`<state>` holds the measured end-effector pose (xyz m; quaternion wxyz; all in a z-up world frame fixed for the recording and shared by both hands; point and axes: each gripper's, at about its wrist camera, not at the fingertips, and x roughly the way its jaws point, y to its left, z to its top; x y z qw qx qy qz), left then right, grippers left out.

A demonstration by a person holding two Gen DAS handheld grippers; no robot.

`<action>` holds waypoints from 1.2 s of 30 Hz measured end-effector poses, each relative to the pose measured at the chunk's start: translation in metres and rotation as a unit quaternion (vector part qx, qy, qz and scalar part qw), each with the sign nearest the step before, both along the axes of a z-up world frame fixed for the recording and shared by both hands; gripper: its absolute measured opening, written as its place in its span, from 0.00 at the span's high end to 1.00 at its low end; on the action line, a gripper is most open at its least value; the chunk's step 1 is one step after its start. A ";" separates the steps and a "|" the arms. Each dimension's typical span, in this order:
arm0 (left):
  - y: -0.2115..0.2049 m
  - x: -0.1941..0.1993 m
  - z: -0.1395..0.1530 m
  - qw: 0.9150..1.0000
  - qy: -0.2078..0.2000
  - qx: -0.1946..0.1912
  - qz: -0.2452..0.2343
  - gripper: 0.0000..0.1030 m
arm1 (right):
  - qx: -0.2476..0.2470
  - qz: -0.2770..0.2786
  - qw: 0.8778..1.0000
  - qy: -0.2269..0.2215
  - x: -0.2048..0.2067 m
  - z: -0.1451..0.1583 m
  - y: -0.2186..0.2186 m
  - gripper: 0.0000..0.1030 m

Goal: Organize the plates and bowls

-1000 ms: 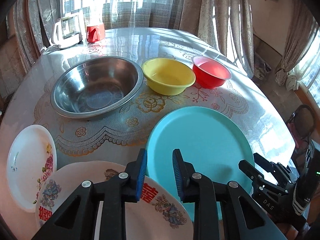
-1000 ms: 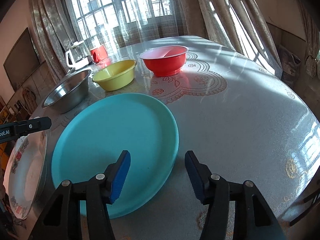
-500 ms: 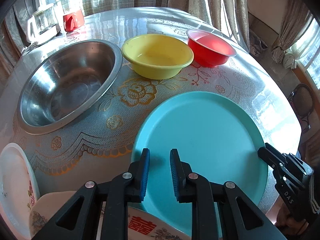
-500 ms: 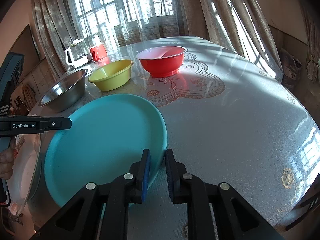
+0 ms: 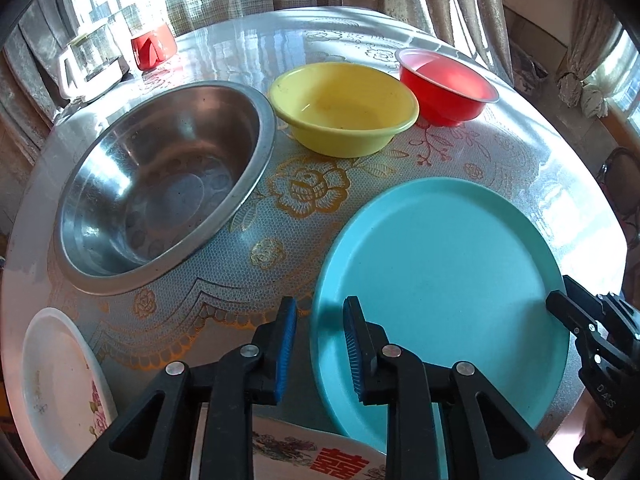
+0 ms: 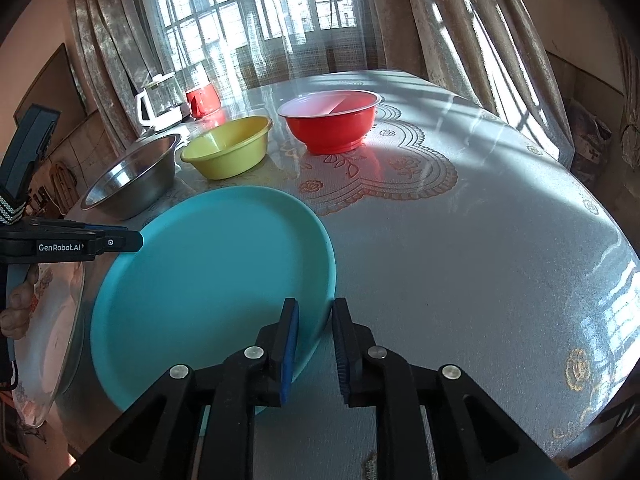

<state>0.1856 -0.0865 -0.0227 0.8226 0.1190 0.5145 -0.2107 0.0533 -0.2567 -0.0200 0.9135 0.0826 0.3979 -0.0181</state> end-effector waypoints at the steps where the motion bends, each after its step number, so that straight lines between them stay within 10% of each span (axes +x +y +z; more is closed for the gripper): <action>1: 0.000 0.001 -0.001 1.000 0.005 0.001 -0.001 0.76 | -0.003 0.002 1.000 0.000 0.000 0.000 0.001 0.77; 25: -0.058 -0.002 -0.001 1.000 -0.010 -0.023 -0.009 0.77 | -0.036 -0.072 0.997 0.011 0.036 0.004 -0.053 0.89; 36: -0.045 -0.013 0.001 0.997 0.000 -0.055 0.055 0.77 | -0.055 -0.087 0.994 0.022 0.036 0.004 -0.056 0.74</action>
